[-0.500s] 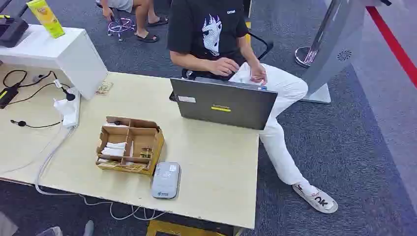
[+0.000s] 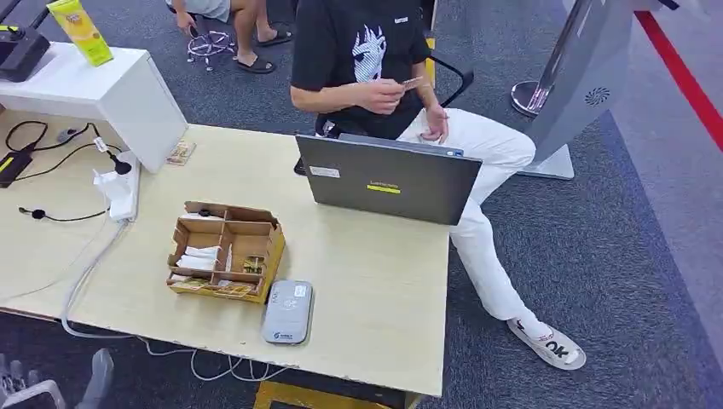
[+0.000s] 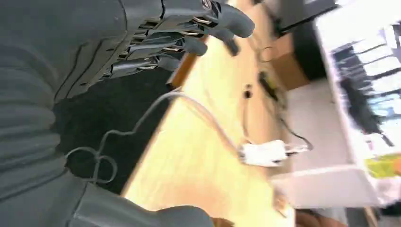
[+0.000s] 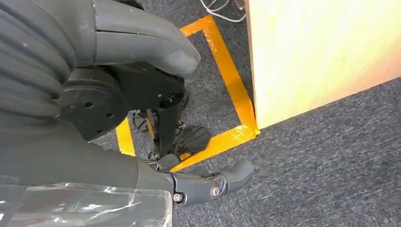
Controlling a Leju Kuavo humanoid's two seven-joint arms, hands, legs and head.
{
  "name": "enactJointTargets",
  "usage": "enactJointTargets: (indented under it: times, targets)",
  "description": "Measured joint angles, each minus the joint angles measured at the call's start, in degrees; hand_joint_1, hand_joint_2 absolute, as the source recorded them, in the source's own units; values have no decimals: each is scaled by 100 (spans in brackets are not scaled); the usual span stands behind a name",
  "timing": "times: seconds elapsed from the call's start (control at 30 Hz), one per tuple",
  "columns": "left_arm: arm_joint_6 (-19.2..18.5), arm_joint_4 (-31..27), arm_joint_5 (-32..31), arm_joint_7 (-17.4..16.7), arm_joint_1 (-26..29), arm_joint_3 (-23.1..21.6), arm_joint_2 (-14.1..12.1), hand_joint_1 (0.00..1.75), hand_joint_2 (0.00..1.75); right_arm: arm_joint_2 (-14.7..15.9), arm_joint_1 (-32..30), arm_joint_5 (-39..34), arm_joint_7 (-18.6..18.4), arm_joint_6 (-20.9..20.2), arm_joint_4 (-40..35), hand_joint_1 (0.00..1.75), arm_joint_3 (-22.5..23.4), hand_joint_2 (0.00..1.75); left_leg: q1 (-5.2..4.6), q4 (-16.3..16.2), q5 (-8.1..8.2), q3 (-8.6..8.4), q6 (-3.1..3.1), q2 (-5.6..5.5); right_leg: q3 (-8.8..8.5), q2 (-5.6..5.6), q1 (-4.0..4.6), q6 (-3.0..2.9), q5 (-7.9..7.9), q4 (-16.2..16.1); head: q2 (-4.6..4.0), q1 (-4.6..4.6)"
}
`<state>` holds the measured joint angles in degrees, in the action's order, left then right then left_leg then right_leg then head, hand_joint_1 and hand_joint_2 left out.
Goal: Pass the card to the sensor for recognition and then transmit it.
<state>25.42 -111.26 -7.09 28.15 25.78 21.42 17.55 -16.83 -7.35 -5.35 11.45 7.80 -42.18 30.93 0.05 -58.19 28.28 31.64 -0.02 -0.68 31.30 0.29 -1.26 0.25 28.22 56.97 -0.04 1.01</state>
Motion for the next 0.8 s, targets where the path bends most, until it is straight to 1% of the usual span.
enactJointTargets:
  times: [0.07,0.23,0.8]
  targets:
    - [-66,-135,-354,-7,-38,-74,-59,0,175,0,4,55,33,0,0,0,-2,175,0,0,0,0,0,0,0,0,0,0,0,0,0,0]
    - [-241,-236,-1257,-197,-291,-334,-407,0,175,0,30,181,140,0,30,0,-24,175,2,1,-2,0,-3,0,0,0,1,-1,0,2,0,2]
    - [-946,-175,-3976,-999,-1573,-1237,-1958,0,175,11,157,649,553,0,328,0,-249,175,2,1,-4,3,-1,-6,-3,-5,1,-1,-1,4,0,2]
